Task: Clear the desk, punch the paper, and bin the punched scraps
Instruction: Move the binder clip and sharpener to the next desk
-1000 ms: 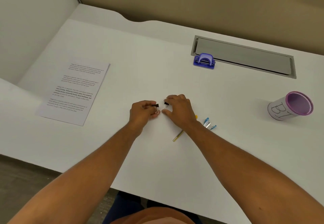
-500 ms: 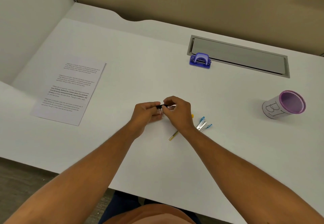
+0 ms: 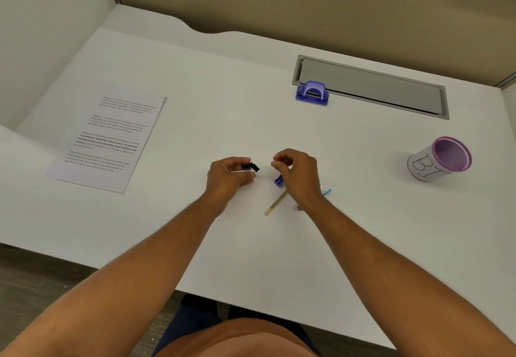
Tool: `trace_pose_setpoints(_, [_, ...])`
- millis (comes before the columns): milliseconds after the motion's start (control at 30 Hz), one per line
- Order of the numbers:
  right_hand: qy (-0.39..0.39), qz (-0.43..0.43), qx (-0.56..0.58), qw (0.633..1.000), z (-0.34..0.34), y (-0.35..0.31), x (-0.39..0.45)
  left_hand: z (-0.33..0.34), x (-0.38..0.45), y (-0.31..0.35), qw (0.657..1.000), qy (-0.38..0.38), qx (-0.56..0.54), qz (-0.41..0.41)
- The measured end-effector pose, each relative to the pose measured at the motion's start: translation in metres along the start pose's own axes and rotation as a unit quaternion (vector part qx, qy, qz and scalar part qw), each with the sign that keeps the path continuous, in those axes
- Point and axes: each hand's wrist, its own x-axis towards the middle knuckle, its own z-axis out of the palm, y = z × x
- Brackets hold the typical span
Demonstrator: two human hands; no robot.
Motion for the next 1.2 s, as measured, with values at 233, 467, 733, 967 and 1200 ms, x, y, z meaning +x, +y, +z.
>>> trace_pose_setpoints(233, [-0.099,-0.031,-0.296,0.950,-0.005,0.011,-0.013,-0.009,-0.008,0.001,0.997,0.031,0.065,0.029])
trace_pose_setpoints(467, [-0.070,-0.041,-0.264,0.961,0.012,0.004,-0.021,-0.034,-0.007,0.015,0.996,0.023,0.071,0.042])
trace_pose_setpoints(733, [-0.009,-0.089,-0.099,0.991,0.072,-0.063,-0.002,-0.103,0.022,0.042,0.988,0.038,0.105,0.106])
trace_pose_setpoints(967, [0.020,-0.092,-0.045,0.995,0.169,-0.149,0.049,-0.218,0.094,0.093,0.973,0.056,0.152,0.164])
trace_pose_setpoints(1200, [0.024,-0.091,-0.065,0.993,0.253,-0.224,0.133,-0.323,0.198,0.162,0.958,0.081,0.204,0.186])
